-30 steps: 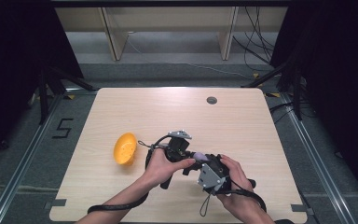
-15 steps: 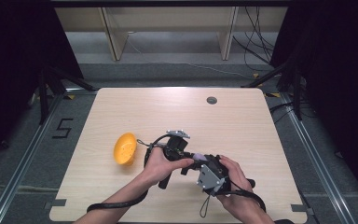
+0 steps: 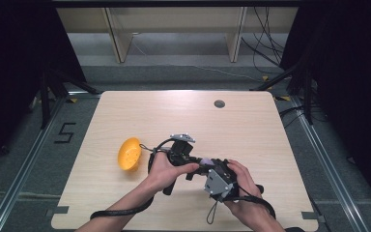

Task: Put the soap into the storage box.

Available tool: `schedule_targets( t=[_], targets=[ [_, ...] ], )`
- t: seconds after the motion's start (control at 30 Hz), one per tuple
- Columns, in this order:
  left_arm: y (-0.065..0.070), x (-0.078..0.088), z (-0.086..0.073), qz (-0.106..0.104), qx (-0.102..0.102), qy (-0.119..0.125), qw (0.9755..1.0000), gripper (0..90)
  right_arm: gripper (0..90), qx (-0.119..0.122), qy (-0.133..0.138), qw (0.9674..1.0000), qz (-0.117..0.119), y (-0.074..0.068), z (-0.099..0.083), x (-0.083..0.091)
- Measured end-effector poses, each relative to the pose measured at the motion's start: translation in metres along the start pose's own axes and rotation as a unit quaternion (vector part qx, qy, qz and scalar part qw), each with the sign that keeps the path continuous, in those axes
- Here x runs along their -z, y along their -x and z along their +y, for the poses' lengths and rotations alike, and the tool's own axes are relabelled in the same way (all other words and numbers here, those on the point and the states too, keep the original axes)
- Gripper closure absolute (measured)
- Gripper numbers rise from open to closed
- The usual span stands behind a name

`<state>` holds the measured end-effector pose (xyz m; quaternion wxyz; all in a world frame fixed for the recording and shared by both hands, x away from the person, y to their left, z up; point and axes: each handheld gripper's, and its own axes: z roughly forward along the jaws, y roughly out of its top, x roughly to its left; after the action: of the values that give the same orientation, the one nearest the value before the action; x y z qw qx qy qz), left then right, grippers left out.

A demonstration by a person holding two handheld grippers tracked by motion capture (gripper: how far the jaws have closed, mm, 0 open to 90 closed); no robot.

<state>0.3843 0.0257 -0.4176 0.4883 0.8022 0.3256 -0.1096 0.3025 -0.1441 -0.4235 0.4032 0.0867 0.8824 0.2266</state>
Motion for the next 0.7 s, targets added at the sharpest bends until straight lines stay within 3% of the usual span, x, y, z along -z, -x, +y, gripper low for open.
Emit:
schedule_targets(
  t=[0.17,0.2,0.4,0.43,0.57,0.67,0.7],
  targets=[
    [0.005,0.002,0.001,0.022,-0.017,0.011,0.9996,58.8,33.5,-0.009,-0.001,0.9999,-0.009,0.005,-0.003,0.001],
    [0.005,0.003,0.001,0.026,-0.023,0.012,0.9993,58.8,29.7,-0.014,-0.002,0.9997,-0.020,0.005,-0.004,0.002],
    [0.010,0.011,0.001,0.063,-0.058,0.032,0.9958,58.9,27.7,-0.012,-0.003,0.9997,-0.023,0.006,-0.006,0.006],
    [0.011,0.012,0.000,0.070,-0.060,0.037,0.9950,58.9,27.7,-0.023,-0.006,0.9994,-0.024,0.005,-0.007,0.008],
    [0.014,0.021,-0.003,0.092,-0.075,0.048,0.9918,58.9,27.8,-0.001,-0.001,0.9997,-0.023,0.008,-0.012,0.011],
    [0.014,0.026,-0.005,0.106,-0.077,0.055,0.9899,58.9,28.4,-0.020,-0.004,0.9996,-0.021,0.008,-0.018,0.014],
    [0.014,0.028,-0.005,0.113,-0.076,0.056,0.9891,58.9,28.5,-0.039,-0.001,0.9990,-0.020,0.007,-0.019,0.014]
  ],
)
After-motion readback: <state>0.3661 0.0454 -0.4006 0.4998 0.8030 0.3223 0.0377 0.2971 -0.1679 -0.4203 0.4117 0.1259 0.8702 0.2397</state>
